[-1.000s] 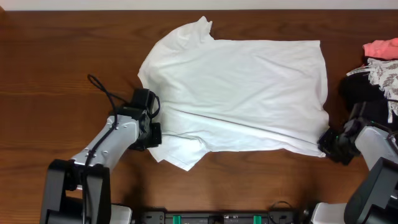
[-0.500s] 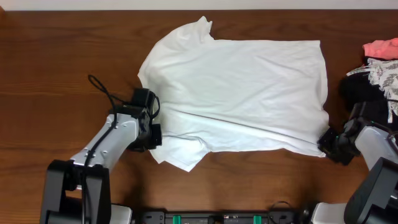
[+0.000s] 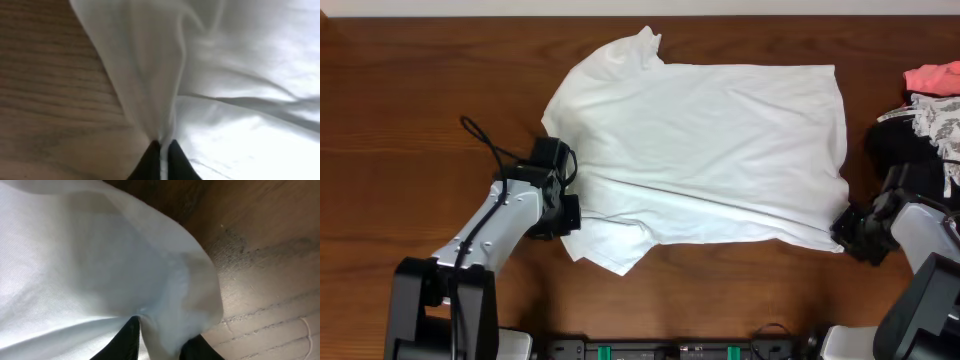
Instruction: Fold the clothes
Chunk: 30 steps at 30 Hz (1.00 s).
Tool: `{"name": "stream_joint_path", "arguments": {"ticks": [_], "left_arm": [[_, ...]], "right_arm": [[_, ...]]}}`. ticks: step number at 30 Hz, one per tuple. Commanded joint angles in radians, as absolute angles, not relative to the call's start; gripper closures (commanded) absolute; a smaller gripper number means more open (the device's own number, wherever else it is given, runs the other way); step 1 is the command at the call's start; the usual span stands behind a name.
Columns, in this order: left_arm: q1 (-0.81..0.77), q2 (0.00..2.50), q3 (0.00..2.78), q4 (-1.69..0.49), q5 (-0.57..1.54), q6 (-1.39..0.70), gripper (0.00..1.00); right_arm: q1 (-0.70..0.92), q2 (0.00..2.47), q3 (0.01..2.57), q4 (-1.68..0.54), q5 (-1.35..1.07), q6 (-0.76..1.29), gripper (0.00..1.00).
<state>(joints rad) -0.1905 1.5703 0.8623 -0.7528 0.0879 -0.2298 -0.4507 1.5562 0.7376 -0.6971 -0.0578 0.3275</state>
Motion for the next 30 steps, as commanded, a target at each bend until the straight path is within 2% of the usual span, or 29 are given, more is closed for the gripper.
{"name": "stream_joint_path", "arguments": {"ticks": [1,10,16,17,30], "left_arm": [[-0.186,1.580,0.881,-0.758,0.093,-0.222,0.94],[-0.185,1.580,0.881,-0.751,0.093,-0.222,0.94],[-0.186,1.580,0.881,-0.748,0.093,-0.222,0.87],[-0.186,1.580,0.881,-0.748,0.093,-0.222,0.83],[-0.186,1.580,0.881,-0.738,0.117,-0.223,0.83]], "right_arm": [[-0.458,1.551,0.729,-0.694,-0.057,0.317,0.75],[-0.458,1.551,0.729,-0.694,-0.057,0.317,0.75],[-0.458,1.551,0.729,-0.694,-0.057,0.317,0.75],[-0.458,1.551,0.729,-0.694,-0.057,0.317,0.75],[-0.458,1.551,0.729,-0.694,-0.057,0.317,0.75]]}}
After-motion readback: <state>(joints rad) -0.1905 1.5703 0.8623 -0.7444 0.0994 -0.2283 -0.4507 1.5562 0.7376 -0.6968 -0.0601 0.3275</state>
